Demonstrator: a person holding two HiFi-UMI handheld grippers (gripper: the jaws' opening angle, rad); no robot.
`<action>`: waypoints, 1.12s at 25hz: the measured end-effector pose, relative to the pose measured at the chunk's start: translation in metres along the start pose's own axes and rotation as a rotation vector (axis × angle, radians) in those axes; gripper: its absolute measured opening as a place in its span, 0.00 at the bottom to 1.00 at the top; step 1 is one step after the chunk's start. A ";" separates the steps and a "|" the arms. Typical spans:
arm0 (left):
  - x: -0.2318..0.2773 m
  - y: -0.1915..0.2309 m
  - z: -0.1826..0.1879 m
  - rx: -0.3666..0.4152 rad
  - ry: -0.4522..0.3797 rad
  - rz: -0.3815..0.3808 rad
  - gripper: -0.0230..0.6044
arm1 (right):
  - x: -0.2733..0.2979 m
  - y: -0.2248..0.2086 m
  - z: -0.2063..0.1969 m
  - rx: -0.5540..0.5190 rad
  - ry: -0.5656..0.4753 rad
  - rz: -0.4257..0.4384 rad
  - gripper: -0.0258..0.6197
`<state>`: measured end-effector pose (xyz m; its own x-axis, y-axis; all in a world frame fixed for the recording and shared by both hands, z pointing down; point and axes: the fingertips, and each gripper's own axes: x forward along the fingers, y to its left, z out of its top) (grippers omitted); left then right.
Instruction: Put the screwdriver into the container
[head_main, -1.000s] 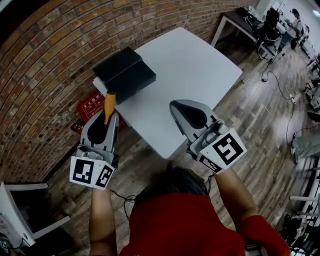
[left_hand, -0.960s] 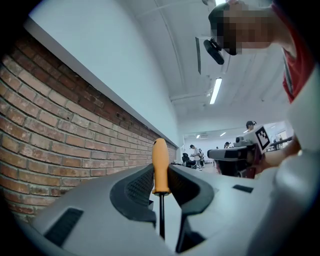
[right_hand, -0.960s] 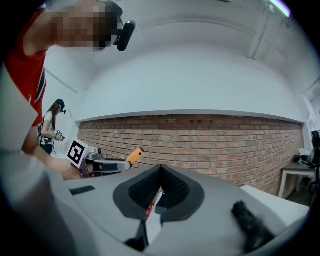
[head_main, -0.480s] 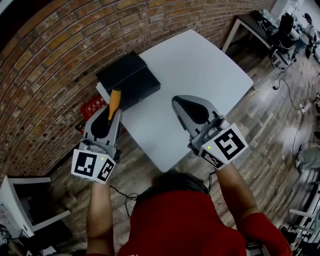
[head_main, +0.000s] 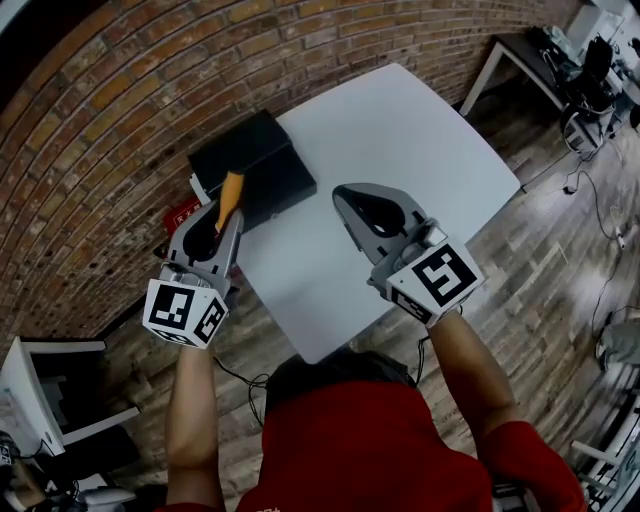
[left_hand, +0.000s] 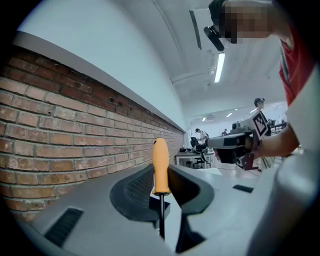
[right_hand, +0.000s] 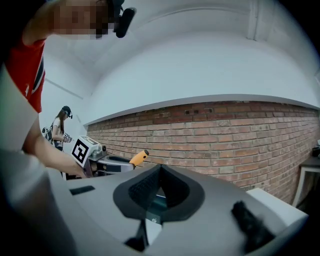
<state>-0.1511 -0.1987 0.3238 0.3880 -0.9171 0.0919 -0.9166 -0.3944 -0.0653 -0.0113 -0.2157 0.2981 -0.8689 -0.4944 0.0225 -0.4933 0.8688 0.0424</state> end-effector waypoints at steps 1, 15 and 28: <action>0.005 0.002 -0.002 0.007 0.012 -0.002 0.18 | 0.003 -0.004 -0.002 0.005 0.002 0.002 0.09; 0.065 0.038 -0.058 0.041 0.166 -0.073 0.18 | 0.038 -0.035 -0.018 0.031 0.054 -0.053 0.09; 0.112 0.056 -0.112 0.063 0.303 -0.152 0.18 | 0.047 -0.046 -0.042 0.056 0.110 -0.093 0.09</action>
<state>-0.1693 -0.3167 0.4416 0.4647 -0.7922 0.3955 -0.8391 -0.5366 -0.0890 -0.0277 -0.2803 0.3395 -0.8113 -0.5698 0.1307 -0.5754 0.8178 -0.0062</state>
